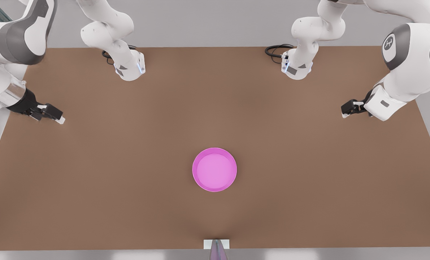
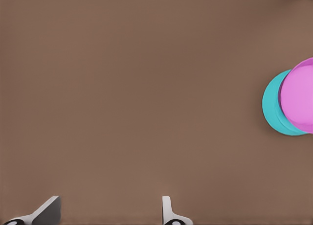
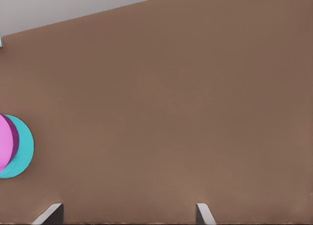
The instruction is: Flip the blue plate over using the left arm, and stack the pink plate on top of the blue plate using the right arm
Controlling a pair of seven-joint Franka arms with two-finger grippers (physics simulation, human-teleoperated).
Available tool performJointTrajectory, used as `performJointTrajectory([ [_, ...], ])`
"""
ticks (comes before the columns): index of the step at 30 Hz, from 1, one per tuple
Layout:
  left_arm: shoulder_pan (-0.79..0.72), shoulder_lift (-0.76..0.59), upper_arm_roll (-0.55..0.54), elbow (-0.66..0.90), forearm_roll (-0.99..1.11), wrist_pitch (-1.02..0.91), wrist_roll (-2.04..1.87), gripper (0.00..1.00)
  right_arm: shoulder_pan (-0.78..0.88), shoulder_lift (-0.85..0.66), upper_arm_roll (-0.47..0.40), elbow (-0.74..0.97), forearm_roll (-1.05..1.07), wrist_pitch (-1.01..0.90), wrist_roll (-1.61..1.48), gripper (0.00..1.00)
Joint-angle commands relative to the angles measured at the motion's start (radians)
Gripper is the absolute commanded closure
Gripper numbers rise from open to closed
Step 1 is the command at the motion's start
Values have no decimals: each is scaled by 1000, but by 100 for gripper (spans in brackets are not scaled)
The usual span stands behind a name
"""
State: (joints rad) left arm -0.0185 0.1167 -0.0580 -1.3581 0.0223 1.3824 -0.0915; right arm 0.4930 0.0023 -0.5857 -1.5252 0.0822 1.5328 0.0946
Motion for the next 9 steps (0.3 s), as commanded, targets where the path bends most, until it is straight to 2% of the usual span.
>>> performJointTrajectory([
  [1,0,-2,0,0,1,-22,3,0,42,-53,10,-52,-94,-51,-108,0],
  [9,0,1,0,0,1,-31,3,0,39,-28,10,-13,-97,-62,-75,0],
])
